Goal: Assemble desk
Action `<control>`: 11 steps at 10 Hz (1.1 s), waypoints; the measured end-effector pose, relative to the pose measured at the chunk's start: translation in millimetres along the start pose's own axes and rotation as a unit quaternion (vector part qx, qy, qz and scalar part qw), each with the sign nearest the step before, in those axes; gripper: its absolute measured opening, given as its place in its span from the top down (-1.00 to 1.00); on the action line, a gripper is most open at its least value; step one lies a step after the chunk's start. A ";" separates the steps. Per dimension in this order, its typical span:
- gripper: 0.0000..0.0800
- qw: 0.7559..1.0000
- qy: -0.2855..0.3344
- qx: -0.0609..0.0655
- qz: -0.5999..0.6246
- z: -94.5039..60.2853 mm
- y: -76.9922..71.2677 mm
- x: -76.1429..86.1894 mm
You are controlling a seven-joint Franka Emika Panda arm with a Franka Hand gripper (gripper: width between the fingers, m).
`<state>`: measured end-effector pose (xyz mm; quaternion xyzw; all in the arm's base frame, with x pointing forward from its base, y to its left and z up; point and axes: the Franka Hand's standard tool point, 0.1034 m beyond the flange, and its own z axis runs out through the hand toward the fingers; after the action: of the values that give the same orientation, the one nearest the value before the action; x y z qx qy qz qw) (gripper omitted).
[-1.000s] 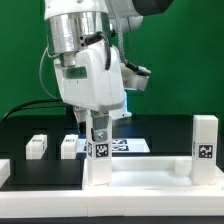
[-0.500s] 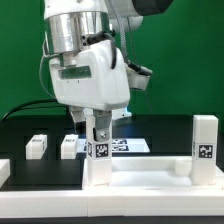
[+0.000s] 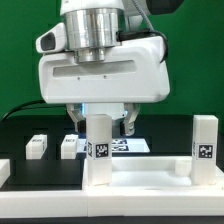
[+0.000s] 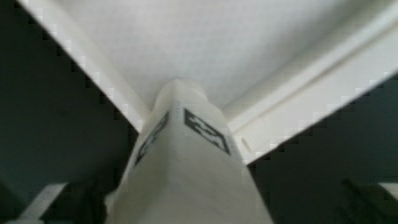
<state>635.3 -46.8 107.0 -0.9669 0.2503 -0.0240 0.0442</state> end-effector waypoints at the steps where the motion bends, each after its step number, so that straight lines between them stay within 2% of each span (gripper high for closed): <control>1: -0.62 1.000 0.012 0.000 -0.020 -0.3 4.0 -2.0; 5: -0.62 0.987 0.016 -0.006 -0.162 -0.3 7.6 -0.1; 6: -0.62 0.957 0.034 -0.016 -0.287 -1.4 9.5 3.7; 7: -0.62 0.926 0.034 -0.021 -0.375 0.0 13.7 0.8; 9: -0.62 0.937 0.034 -0.020 -0.347 0.4 13.3 1.1; 10: -0.34 0.937 0.034 -0.021 -0.347 0.7 13.7 1.1; 11: 0.03 0.951 0.034 -0.018 -0.308 1.2 13.5 0.8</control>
Offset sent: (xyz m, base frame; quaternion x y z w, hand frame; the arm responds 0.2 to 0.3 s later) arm 0.0000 0.0000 0.0000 0.0000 0.0000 -0.1938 0.9810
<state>629.6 -58.8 104.5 -0.9962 -0.0578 -0.0650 0.0084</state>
